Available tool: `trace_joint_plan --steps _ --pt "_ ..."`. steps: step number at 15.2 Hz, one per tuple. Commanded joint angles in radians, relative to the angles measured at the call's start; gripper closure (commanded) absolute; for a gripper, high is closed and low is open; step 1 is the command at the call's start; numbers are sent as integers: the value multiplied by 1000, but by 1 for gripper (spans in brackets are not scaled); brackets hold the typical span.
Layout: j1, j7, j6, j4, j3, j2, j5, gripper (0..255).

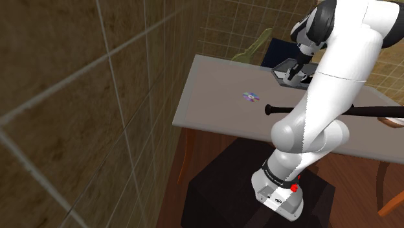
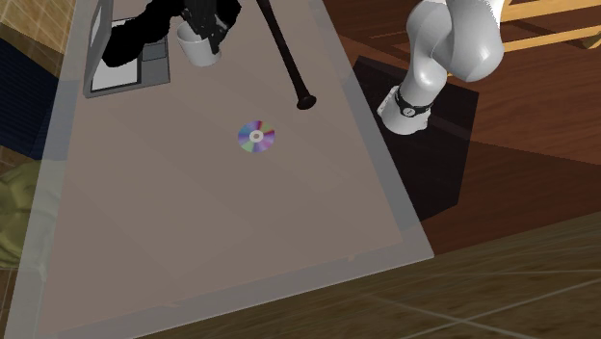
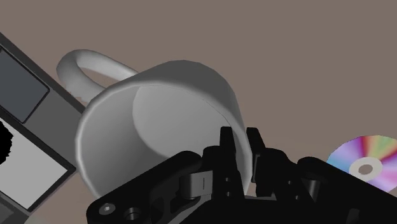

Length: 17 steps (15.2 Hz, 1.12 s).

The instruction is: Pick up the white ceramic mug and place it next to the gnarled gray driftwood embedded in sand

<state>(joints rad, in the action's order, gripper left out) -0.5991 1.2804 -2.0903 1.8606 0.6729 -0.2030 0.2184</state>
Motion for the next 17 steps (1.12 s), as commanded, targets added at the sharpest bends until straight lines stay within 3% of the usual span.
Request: trace_joint_plan --steps 1,17 --pt "-1 7 -26 19 -2 -8 9 255" --pt "-30 79 -191 110 -38 -109 107 255"
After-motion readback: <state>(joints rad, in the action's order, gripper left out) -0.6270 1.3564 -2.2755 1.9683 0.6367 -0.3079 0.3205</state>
